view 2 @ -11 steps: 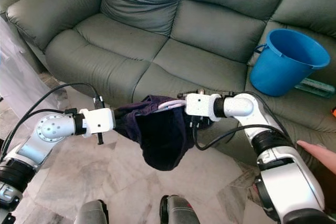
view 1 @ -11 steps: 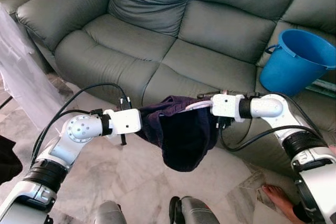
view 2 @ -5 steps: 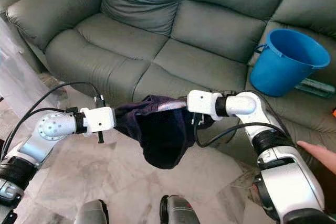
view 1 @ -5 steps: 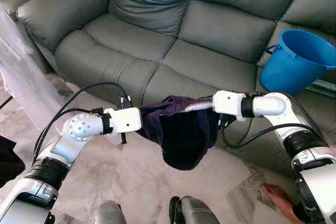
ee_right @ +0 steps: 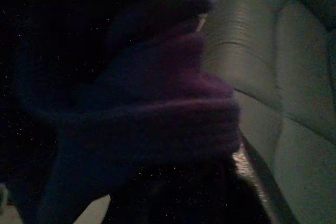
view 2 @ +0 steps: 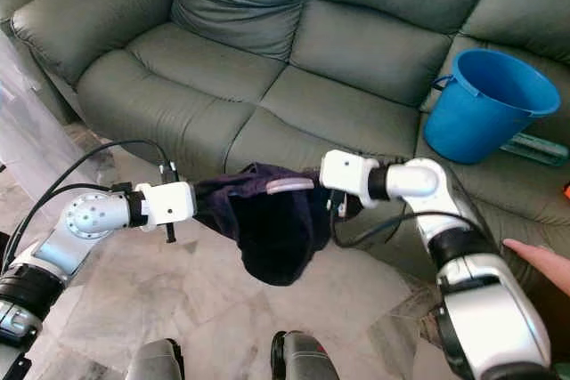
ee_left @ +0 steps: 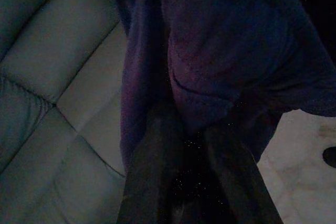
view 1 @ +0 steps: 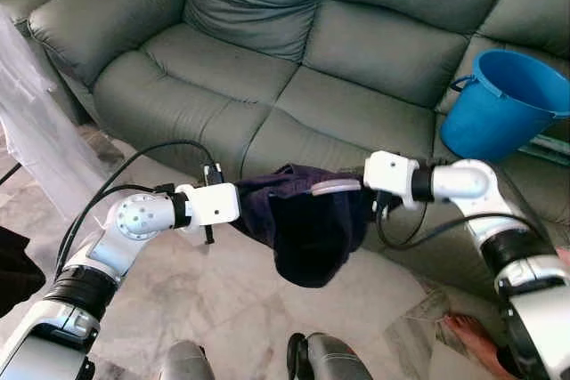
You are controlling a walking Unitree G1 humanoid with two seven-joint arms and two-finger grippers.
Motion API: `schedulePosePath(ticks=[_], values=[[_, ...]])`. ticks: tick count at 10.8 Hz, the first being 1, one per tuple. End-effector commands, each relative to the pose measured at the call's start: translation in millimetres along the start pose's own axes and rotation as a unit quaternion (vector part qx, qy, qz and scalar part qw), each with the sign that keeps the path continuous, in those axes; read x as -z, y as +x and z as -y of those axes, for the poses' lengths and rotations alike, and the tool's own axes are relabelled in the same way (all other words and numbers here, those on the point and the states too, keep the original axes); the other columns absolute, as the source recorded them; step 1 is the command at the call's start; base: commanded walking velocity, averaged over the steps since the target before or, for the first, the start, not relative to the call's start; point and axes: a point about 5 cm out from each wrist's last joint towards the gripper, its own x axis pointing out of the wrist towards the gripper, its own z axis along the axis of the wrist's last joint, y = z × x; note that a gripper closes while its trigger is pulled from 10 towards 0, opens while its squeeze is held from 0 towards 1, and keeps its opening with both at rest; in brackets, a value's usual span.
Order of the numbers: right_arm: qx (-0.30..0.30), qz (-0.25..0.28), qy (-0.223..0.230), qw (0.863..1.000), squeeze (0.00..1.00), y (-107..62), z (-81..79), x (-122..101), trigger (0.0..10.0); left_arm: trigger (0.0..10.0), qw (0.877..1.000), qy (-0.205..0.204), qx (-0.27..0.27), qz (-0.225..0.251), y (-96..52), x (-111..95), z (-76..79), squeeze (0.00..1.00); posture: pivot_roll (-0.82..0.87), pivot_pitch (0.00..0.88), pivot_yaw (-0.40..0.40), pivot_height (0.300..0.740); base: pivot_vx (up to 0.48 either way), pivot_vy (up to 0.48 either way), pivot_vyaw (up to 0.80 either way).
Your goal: Hang hanger
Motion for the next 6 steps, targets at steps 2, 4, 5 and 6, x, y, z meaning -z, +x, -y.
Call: schedulePosePath(ticks=[2,4,5,6], values=[[0.007,0.018,0.012,1.000,0.00,-1.4,-3.9,-1.1,0.0,0.0,1.000,0.006,-0.007,-0.003,-0.7,0.9,-4.2,0.00,-0.07,0.124,-0.100,0.740,0.000,0.000,0.00],[0.028,0.031,0.033,0.999,0.00,5.3,-15.3,1.6,0.0,0.0,1.000,0.005,-0.007,-0.006,-0.3,2.5,-2.7,0.00,-0.07,0.127,-0.098,0.740,0.000,0.000,0.00],[0.033,0.034,0.043,0.998,0.00,8.8,-23.4,3.8,0.0,0.0,1.000,0.004,-0.008,-0.005,0.6,2.8,-1.8,0.00,-0.07,0.126,-0.099,0.740,0.000,0.000,0.00],[0.035,0.040,0.053,0.997,0.00,12.3,-30.9,4.1,0.0,0.0,1.000,0.005,-0.010,-0.006,0.9,3.3,-2.1,0.00,-0.07,0.126,-0.098,0.740,0.000,0.000,0.00]])
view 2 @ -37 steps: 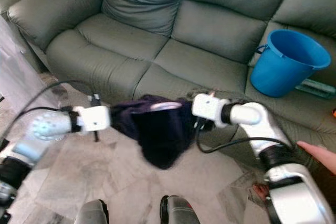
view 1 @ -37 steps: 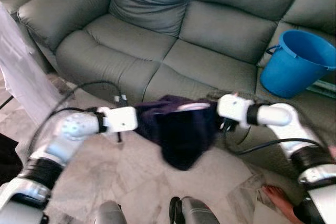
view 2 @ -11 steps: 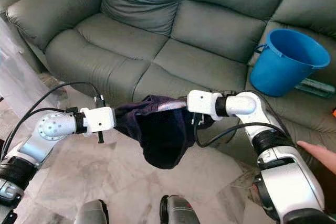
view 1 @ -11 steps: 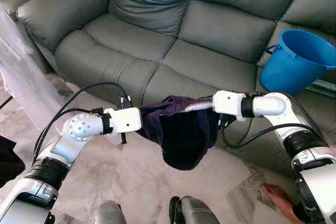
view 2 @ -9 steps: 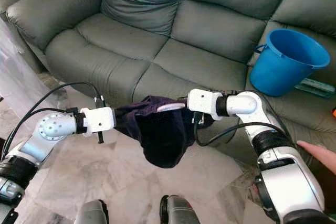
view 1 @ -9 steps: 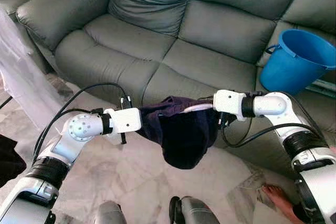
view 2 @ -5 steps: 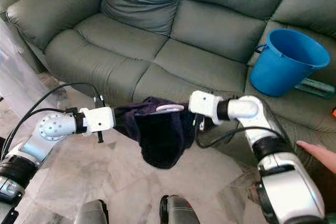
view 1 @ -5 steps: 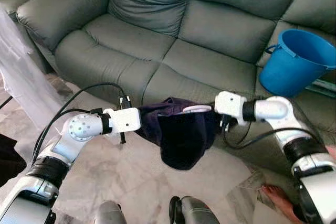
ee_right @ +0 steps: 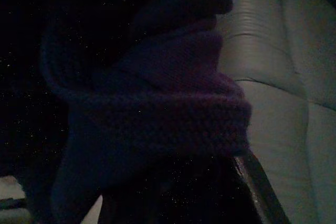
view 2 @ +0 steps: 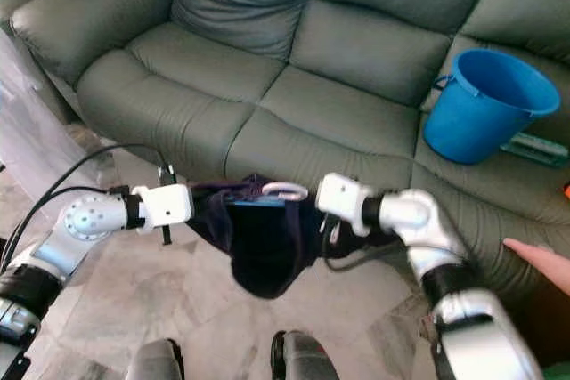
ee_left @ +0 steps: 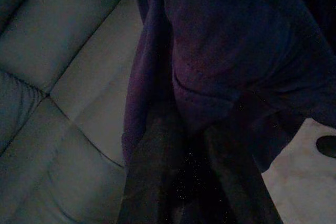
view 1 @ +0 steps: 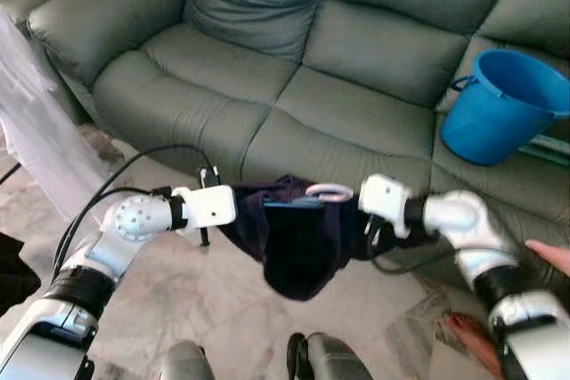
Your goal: Hang hanger
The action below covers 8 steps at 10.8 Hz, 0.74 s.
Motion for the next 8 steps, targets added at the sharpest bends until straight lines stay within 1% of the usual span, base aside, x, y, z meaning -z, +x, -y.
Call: schedulePosePath(ticks=[1,2,3,4,5,6,7,8], values=[[0.012,0.035,-0.004,0.999,0.00,5.1,0.1,-11.5,0.0,1.5,1.000,-0.002,-0.012,0.002,2.7,-2.9,-5.2,0.00,-0.07,0.126,-0.096,0.740,0.000,0.000,0.00],[0.016,0.038,0.000,0.999,0.00,7.4,-2.5,-11.8,0.0,10.0,1.000,-0.030,-0.009,-0.001,2.6,-0.2,-3.5,1.00,-0.07,0.126,-0.094,0.740,0.000,0.000,0.00],[0.031,0.038,-0.004,0.999,0.00,9.2,-2.3,-12.1,0.0,10.0,1.000,-0.023,-0.004,-0.007,2.8,1.2,-2.1,1.00,-0.07,0.125,-0.094,0.740,0.000,0.000,0.00],[0.074,0.032,-0.001,0.997,0.00,13.2,-2.7,-10.3,0.0,10.0,1.000,-0.013,-0.017,-0.004,3.4,0.8,-2.9,1.00,-0.07,0.125,-0.094,0.740,0.000,0.000,0.00],[0.091,0.029,0.013,0.995,0.00,16.7,-7.8,-7.3,0.0,10.0,1.000,-0.010,-0.028,-0.001,3.6,0.2,-3.0,1.00,-0.07,0.121,-0.104,0.740,0.000,0.000,0.00],[0.109,0.024,0.033,0.993,0.00,22.7,-19.4,-2.1,0.0,10.0,0.998,-0.018,-0.052,0.009,2.6,-1.5,-3.5,1.00,-0.07,0.115,-0.099,0.740,0.000,0.000,0.00],[0.128,0.023,0.048,0.990,0.00,23.4,-21.9,-0.2,0.0,10.0,0.996,-0.034,-0.075,0.017,-1.8,-1.2,-3.7,1.00,-0.07,0.112,-0.094,0.740,0.000,0.000,0.00],[0.169,0.019,0.071,0.983,0.00,21.9,-23.8,3.9,0.0,10.0,0.995,-0.043,-0.093,0.018,-10.4,3.4,1.6,1.00,-0.07,0.110,-0.088,0.740,0.000,0.000,0.00]])
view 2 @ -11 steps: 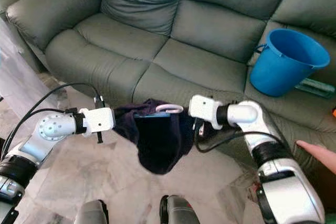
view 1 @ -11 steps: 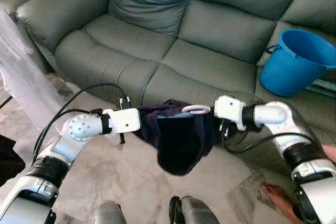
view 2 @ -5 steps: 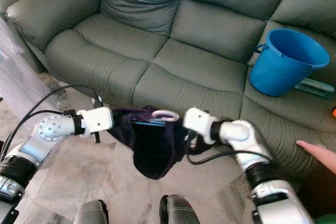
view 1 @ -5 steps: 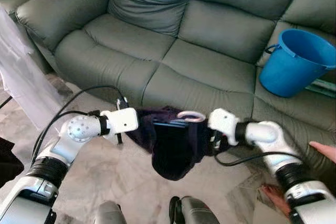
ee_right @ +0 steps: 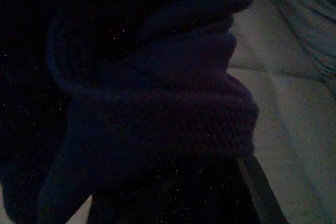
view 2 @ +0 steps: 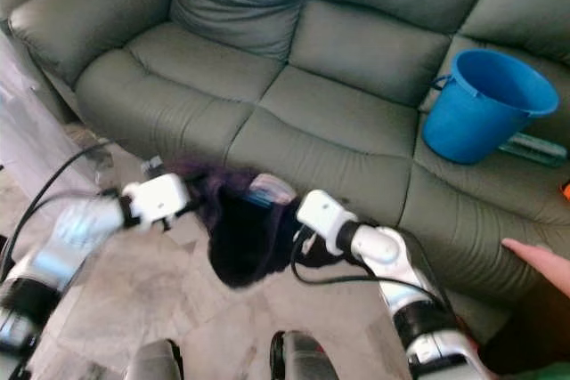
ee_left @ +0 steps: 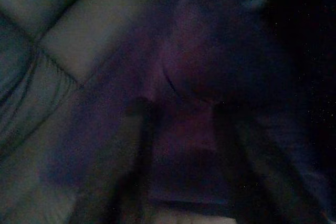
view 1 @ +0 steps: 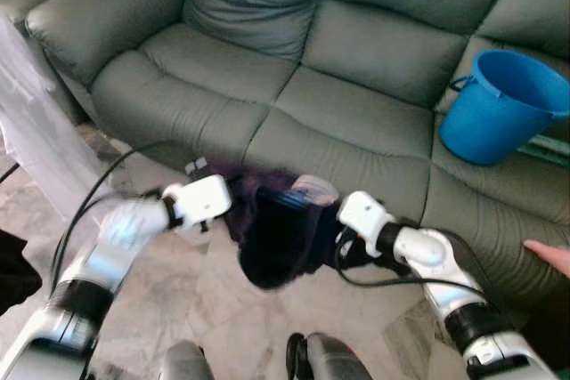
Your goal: Hang hanger
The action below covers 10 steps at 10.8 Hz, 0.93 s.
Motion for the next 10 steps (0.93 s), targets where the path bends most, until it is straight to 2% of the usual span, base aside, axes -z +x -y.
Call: schedulePosePath(ticks=[1,2,3,4,5,6,7,8,9,10], values=[[0.053,0.006,0.007,0.999,0.00,-3.8,8.6,-3.2,0.0,10.0,1.000,-0.004,-0.025,0.008,-5.6,-0.4,-1.0,1.00,-0.07,0.110,-0.087,0.740,0.000,0.000,0.00],[0.092,0.000,0.029,0.995,0.00,-5.6,10.1,-0.3,0.0,10.0,0.998,-0.014,-0.056,0.013,-8.3,-0.6,-1.0,1.00,-0.07,0.108,-0.089,0.740,0.000,0.000,0.00],[0.149,-0.004,0.073,0.986,0.00,-6.6,12.2,2.2,0.0,10.0,0.994,-0.044,-0.102,0.017,-10.1,-1.0,-2.6,1.00,-0.06,0.106,-0.087,0.740,0.000,0.000,0.00],[0.206,-0.002,0.122,0.971,0.00,-7.4,10.7,2.9,0.0,10.0,0.978,-0.083,-0.192,0.009,-15.8,2.5,-5.1,1.00,-0.06,0.101,-0.076,0.740,0.000,0.000,0.00],[0.230,0.009,0.156,0.961,0.00,-7.1,8.3,2.0,0.0,10.0,0.961,-0.114,-0.252,-0.012,-20.1,8.4,-4.6,1.00,-0.06,0.101,-0.073,0.740,0.000,0.000,0.00],[0.237,0.025,0.168,0.957,0.00,-6.5,1.2,-2.0,0.0,10.0,0.941,-0.144,-0.305,-0.024,-26.3,11.9,-0.9,1.00,-0.05,0.098,-0.066,0.740,0.000,0.000,0.00],[0.249,0.056,0.193,0.947,0.00,-6.7,-6.7,-10.7,0.0,10.0,0.907,-0.214,-0.360,-0.037,-34.7,15.1,-0.3,0.62,-0.04,0.093,-0.068,0.740,0.000,0.000,0.00],[0.252,0.067,0.192,0.946,0.00,-7.1,-9.0,-17.0,4.9,10.0,0.899,-0.237,-0.366,-0.037,-35.3,13.5,2.9,0.00,-0.05,0.094,-0.072,0.740,0.000,0.000,0.00],[0.244,0.086,0.200,0.945,0.00,-5.6,-10.9,-26.8,10.0,10.0,0.900,-0.239,-0.363,-0.039,-33.5,9.2,4.8,0.00,-0.05,0.099,-0.074,0.740,0.000,0.000,0.00],[0.247,0.097,0.185,0.946,0.00,-5.4,-8.9,-33.5,10.0,10.0,0.896,-0.243,-0.370,-0.036,-31.7,5.6,3.8,0.00,-0.05,0.102,-0.071,0.740,0.000,0.000,0.79]])
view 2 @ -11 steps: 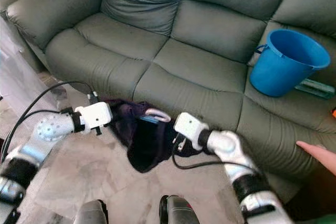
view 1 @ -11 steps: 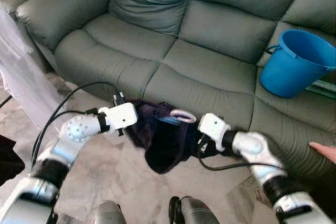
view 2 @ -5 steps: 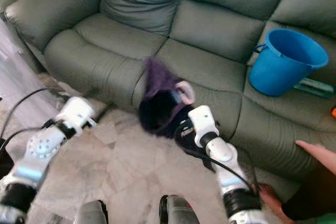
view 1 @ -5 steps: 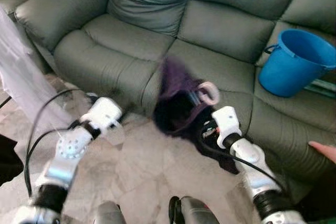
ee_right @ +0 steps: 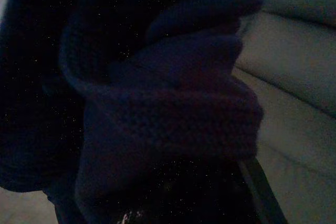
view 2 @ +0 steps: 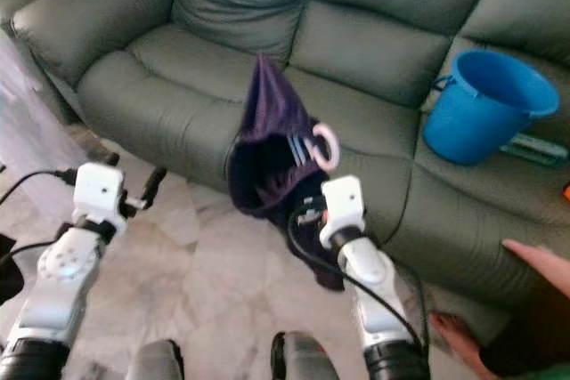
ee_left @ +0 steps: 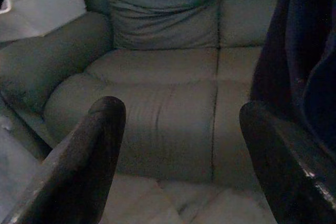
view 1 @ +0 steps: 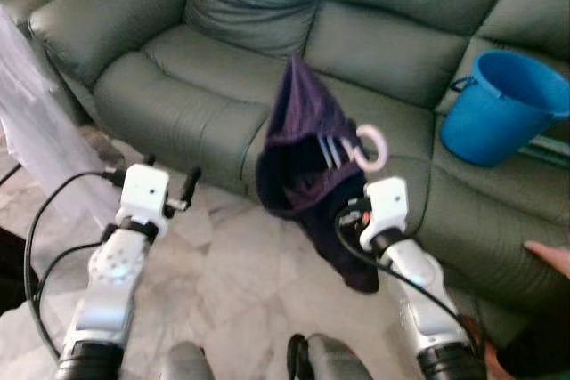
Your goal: Hang hanger
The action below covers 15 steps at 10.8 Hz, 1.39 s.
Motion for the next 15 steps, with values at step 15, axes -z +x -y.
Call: schedulePosePath(ticks=[15], values=[[-0.103,0.033,-0.003,0.994,0.00,11.2,-36.7,-22.5,10.0,10.0,0.998,0.004,-0.064,0.006,14.0,-22.1,2.1,0.00,-0.06,0.116,-0.068,0.740,0.000,0.000,0.78]])
